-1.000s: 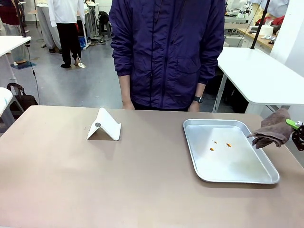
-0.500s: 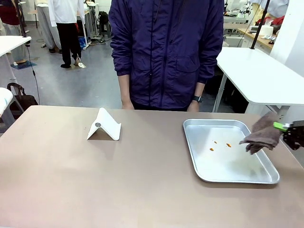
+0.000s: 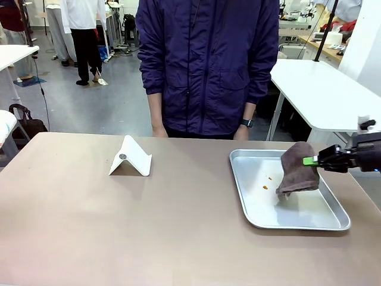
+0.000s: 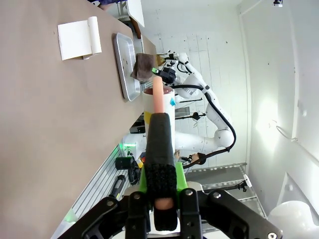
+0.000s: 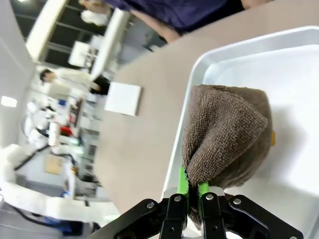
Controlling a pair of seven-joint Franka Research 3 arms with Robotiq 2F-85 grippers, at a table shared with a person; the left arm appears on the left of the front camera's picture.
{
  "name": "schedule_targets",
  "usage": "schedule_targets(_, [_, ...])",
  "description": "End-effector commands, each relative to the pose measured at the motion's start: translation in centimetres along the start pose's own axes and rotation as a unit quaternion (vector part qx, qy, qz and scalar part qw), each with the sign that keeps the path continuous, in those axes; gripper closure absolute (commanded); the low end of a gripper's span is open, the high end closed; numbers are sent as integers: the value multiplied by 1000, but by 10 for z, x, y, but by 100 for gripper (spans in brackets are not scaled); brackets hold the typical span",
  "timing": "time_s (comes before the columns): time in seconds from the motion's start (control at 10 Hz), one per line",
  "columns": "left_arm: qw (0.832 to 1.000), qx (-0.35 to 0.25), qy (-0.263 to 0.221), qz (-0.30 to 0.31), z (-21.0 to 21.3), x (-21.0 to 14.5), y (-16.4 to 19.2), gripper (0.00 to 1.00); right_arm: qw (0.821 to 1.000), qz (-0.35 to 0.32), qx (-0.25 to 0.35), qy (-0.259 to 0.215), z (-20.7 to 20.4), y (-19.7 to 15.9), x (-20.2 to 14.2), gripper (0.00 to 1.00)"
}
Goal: Clean the surface of the table.
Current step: Clean the area not pointed to by the person.
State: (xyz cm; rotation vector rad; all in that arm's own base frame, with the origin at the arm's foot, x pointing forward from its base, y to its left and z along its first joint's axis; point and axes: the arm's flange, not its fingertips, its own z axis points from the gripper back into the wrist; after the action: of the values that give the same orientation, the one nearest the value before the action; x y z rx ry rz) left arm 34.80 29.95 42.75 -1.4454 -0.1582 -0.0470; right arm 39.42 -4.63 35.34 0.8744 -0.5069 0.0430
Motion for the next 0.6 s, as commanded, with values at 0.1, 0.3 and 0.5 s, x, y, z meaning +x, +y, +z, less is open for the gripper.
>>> schedule_targets(0.1, [1000, -1, 2, 5, 4, -2, -7, 78, 996, 13, -60, 62, 0, 10, 34, 92])
schedule_targets(0.3, [1000, -1, 2, 5, 4, -2, -7, 78, 987, 9, -121, 102, 6, 8, 50, 97])
schedule_targets(0.5, [1000, -1, 2, 5, 4, -2, -7, 78, 977, -1, -178, 113, 2, -6, 64, 97])
